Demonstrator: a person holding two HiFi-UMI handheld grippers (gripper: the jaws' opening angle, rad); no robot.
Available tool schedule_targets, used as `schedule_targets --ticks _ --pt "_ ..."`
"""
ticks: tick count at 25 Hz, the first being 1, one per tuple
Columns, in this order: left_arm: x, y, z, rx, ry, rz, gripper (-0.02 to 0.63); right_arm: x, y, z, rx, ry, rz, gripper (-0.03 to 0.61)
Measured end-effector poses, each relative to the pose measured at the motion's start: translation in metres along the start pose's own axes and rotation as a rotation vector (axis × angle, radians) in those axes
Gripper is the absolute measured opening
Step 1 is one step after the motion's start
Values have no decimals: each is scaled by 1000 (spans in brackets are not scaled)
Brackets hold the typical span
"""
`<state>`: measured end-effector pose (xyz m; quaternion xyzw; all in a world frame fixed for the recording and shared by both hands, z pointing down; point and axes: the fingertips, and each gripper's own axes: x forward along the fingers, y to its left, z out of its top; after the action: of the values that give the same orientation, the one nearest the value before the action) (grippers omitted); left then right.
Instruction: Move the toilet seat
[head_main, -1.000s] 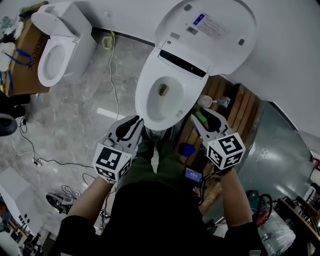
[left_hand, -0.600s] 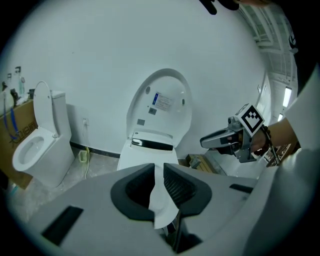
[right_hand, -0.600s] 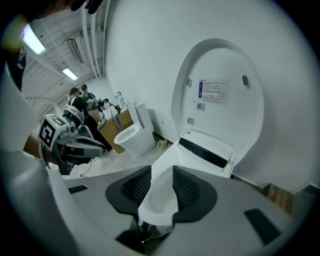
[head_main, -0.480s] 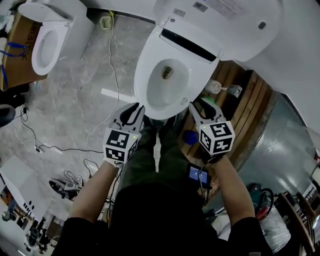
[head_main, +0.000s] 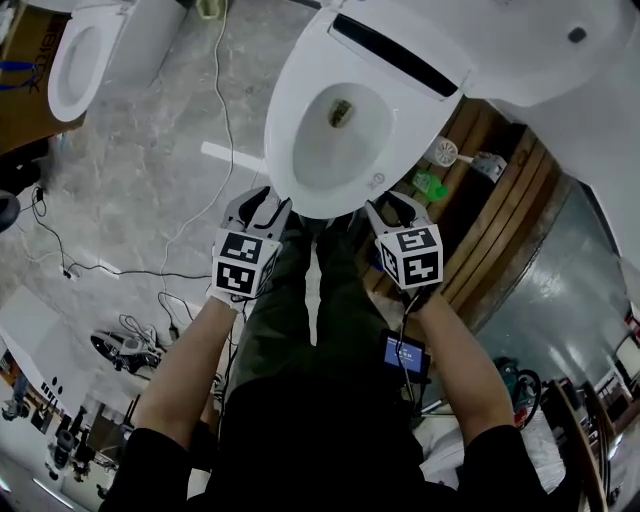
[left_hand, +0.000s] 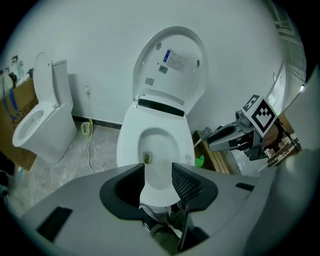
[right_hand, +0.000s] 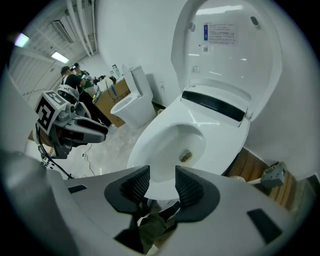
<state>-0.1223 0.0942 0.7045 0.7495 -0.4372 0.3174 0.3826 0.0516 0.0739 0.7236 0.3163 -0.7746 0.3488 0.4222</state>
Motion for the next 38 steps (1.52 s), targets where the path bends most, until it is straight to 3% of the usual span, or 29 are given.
schedule_targets --ticks 5,10,21,38 --pt "25 2 -39 -73 77 -51 219 28 2 -41 94 95 77 229" --pt "52 9 -69 -125 134 -65 238 54 -3 -68 177 148 106 261" --pt "93 19 -120 -436 179 -73 273 105 -3 -113 513 195 159 305" --pt "130 31 -141 -550 194 -75 291 146 -14 -119 660 165 135 318"
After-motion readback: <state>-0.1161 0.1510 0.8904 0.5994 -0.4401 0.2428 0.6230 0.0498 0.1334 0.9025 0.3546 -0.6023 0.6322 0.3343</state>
